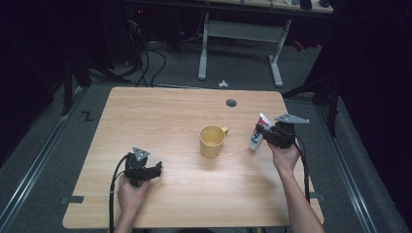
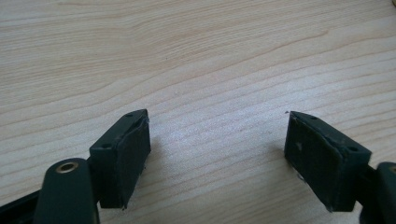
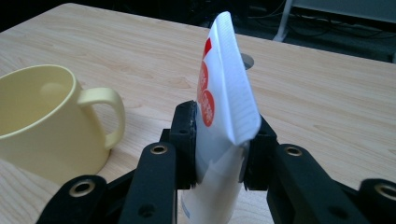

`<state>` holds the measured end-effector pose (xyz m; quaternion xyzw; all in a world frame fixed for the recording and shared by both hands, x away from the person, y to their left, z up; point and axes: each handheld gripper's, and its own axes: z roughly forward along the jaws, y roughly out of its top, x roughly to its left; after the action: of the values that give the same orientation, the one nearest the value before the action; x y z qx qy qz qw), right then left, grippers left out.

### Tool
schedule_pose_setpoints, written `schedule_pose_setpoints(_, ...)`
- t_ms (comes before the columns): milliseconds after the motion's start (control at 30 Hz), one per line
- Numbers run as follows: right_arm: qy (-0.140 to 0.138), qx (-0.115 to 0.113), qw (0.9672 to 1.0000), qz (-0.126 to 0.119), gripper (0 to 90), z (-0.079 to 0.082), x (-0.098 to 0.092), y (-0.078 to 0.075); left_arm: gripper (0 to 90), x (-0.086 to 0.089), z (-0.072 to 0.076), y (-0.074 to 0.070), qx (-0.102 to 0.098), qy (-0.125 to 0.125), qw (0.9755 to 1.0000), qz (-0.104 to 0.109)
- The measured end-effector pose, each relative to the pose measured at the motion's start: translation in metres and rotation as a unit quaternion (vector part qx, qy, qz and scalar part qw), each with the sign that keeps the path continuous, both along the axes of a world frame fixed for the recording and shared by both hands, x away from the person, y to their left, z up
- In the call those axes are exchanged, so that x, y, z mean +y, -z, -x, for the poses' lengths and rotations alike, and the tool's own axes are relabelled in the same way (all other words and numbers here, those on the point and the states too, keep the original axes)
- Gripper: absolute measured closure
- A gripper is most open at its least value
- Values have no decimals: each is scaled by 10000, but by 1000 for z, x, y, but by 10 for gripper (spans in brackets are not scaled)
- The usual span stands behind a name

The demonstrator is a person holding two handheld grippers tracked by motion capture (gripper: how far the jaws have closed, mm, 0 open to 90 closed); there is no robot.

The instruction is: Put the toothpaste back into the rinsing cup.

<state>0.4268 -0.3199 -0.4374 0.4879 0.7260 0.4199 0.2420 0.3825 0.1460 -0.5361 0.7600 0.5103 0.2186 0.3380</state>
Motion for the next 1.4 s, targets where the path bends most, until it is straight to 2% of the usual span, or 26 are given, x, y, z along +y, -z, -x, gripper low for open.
schedule_pose_setpoints(200, -80, -4, 9999, -85, 707, 5, -1, -3, 229, 0, 0, 0, 1, 1, 10000, -1)
schedule_pose_setpoints(433, -153, 45, 9999, -47, 708, 11, -1, -4, 229, 0, 0, 0, 0, 1, 10000, -2)
schedule_pose_setpoints(667, -284, -8, 9996, -15, 709, 18, 2, -7, 229, 0, 0, 0, 0, 0, 10000, -1)
schedule_pose_setpoints(833, -375, -46, 9993, 9, 709, 23, 6, -11, 229, 0, 0, 0, 0, 0, 10000, -1)
schedule_pose_setpoints(967, -437, -67, 9989, 144, 709, 27, 11, -13, 229, 0, 0, 0, -2, -1, 10000, 2)
schedule_pose_setpoints(1167, -605, -50, 9980, 150, 710, 29, 17, -14, 229, 0, 0, 0, -1, 0, 10000, 0)
schedule_pose_setpoints(1400, -764, -47, 9971, -1, 710, 33, 22, -19, 229, 0, 0, 0, 0, 1, 10000, 0)
